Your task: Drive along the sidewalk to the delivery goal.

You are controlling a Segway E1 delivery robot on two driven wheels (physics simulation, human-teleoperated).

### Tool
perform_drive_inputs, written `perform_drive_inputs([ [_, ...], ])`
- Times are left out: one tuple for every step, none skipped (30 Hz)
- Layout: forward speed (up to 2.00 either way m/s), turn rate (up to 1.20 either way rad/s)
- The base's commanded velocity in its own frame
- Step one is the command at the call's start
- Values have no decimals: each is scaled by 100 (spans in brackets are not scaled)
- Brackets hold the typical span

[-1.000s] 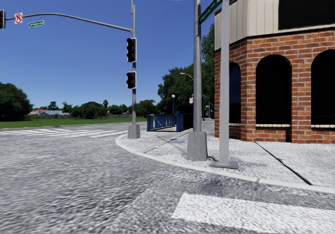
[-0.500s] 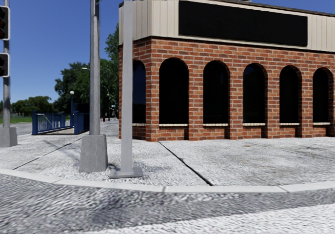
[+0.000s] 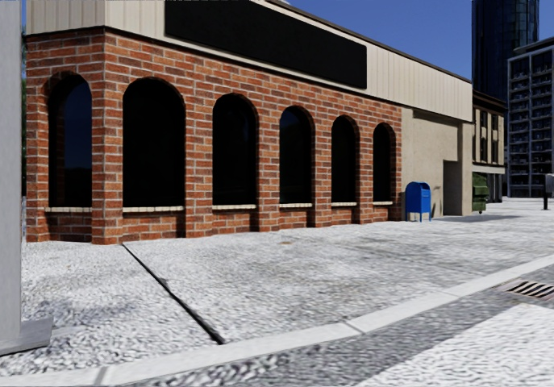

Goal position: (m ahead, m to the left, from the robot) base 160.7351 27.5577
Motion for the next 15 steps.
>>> perform_drive_inputs([
  [117, 0],
  [117, 0],
  [117, 0],
  [117, 0],
  [117, 0],
  [117, 0],
  [117, 0],
  [117, 0],
  [117, 0],
  [117, 0],
  [117, 0],
  [117, 0],
  [117, 0],
  [117, 0],
  [117, 0],
])
